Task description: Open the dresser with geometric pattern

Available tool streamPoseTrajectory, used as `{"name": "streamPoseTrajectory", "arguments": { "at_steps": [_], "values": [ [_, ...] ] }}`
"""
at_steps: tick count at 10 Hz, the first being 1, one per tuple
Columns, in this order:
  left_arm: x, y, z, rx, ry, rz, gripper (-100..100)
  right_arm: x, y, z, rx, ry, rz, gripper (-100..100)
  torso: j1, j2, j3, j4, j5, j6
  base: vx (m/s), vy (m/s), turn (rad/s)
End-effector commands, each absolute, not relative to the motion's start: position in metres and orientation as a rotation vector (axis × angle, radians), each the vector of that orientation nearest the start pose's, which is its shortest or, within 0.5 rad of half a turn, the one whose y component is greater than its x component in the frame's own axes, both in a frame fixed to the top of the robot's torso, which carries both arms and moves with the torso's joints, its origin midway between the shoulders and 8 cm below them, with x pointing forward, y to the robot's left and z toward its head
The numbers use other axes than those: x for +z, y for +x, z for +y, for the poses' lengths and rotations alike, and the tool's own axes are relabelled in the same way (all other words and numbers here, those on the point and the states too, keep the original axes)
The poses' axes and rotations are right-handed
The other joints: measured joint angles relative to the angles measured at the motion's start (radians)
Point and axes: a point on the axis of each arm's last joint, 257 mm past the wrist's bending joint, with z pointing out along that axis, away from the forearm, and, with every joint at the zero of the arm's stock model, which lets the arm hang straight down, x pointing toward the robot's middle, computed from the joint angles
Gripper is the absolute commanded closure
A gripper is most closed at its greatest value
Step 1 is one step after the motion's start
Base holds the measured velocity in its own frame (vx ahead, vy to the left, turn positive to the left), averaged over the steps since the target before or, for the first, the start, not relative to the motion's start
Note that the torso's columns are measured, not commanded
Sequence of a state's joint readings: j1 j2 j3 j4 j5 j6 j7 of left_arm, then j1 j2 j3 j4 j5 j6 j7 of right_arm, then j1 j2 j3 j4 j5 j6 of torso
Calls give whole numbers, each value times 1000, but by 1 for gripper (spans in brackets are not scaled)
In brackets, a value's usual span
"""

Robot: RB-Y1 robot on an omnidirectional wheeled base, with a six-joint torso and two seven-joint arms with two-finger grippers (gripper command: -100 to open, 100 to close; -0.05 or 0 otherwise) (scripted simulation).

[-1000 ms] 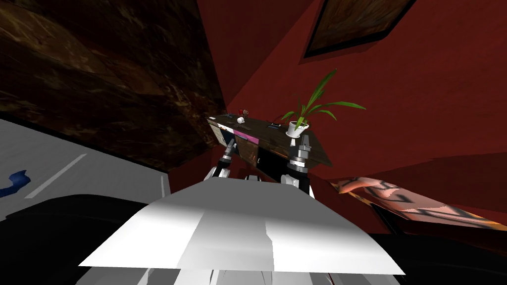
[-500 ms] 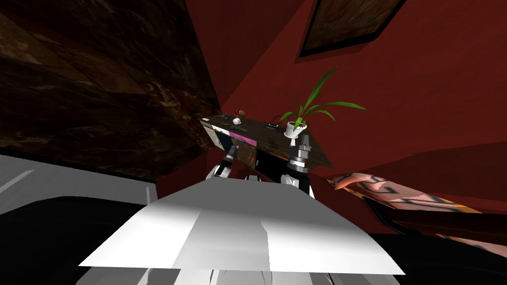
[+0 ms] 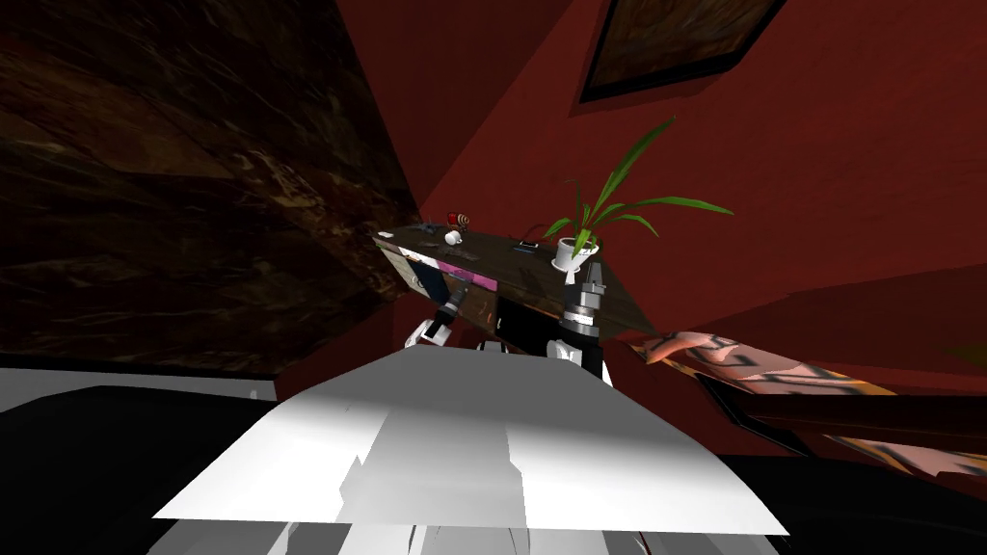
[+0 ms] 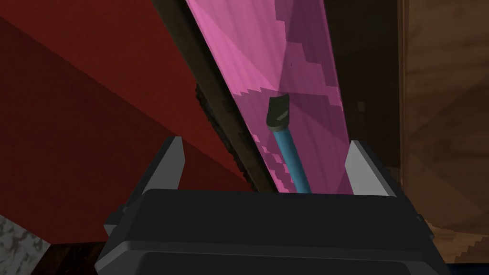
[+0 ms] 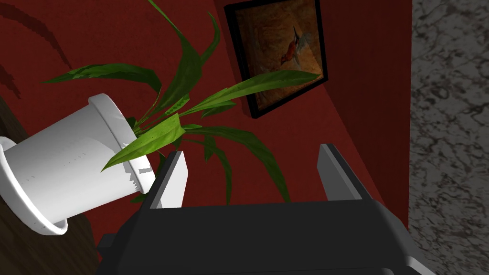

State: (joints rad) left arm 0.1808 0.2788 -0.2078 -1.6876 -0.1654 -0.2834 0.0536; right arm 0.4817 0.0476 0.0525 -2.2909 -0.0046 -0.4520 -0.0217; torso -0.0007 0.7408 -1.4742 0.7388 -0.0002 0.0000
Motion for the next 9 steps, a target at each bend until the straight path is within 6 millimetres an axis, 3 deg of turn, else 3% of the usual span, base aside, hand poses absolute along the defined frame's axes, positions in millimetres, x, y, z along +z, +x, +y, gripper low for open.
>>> {"name": "streamPoseTrajectory", "arguments": {
  "at_steps": [1, 3, 4, 9],
  "values": [
    [-217, 476, 182, -1205, -691, 1403, -100, 27, 353, -266, 1380, 725, 577, 0, 0, -1, -1, 0, 0, 0, 33, 5, -23],
    [-214, 478, 183, -1202, -691, 1405, -100, 27, 353, -266, 1380, 725, 577, 0, -1, -4, -2, -1, 0, 0, 53, -12, -23],
    [-214, 479, 183, -1202, -692, 1405, 100, 27, 353, -266, 1380, 725, 576, 0, 1, -1, -1, -1, 0, 0, 0, 0, 0],
    [-209, 471, 181, -1212, -682, 1410, 100, 27, 353, -266, 1380, 725, 576, 0, 0, -2, -1, 0, 0, 0, -144, 50, 31]
  ]
}}
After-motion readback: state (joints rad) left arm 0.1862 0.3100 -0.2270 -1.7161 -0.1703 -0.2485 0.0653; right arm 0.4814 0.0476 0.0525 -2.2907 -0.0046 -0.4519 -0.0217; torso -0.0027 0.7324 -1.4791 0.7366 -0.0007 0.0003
